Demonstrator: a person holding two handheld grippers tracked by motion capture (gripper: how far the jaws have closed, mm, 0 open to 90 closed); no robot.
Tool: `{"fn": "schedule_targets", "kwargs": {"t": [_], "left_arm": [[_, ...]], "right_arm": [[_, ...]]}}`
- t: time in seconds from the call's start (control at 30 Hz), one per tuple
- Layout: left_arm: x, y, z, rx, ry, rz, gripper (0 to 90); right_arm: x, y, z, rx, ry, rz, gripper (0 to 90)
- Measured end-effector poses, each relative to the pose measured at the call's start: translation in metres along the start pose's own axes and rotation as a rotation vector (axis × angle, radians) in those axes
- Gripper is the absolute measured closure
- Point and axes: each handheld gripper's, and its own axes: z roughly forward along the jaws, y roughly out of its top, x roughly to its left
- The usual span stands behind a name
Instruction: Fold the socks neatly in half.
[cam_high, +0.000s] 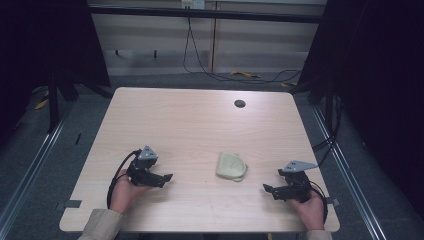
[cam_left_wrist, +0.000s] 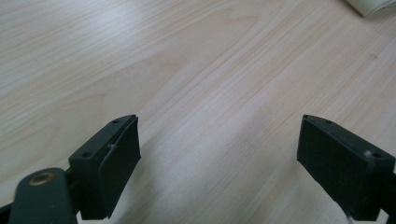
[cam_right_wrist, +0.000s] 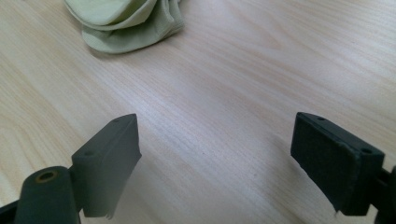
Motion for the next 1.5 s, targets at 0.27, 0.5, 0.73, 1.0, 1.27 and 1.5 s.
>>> {"fn": "schedule_targets", "kwargs": {"t": [0.27, 0.5, 0.73, 1.0, 1.27, 1.5], "left_arm": [[0.006, -0.01, -0.005, -0.004, 0.037, 0.01, 11.2], [0.013, -0.021, -0.01, -0.011, 0.052, -0.012, 9.6], [0.016, -0.028, -0.013, -0.01, 0.067, -0.011, 9.4], [0.018, -0.034, -0.015, -0.022, 0.067, -0.018, 7.0], [0.019, -0.036, -0.015, -0.024, 0.073, -0.011, 3.1], [0.021, -0.036, -0.014, -0.012, 0.09, -0.04, 0.0]], "right_arm": [[0.0, -0.002, 0.003, 0.022, -0.011, -0.004, 14.5], [-0.001, -0.004, 0.005, 0.015, -0.007, -0.003, 13.8], [-0.001, -0.005, 0.005, -0.004, -0.011, -0.002, 13.6], [-0.002, -0.007, 0.006, -0.021, -0.011, -0.003, 13.6], [-0.002, -0.006, 0.006, -0.021, -0.011, 0.0, 13.3], [-0.002, -0.006, 0.007, -0.022, -0.015, 0.002, 13.2]]}}
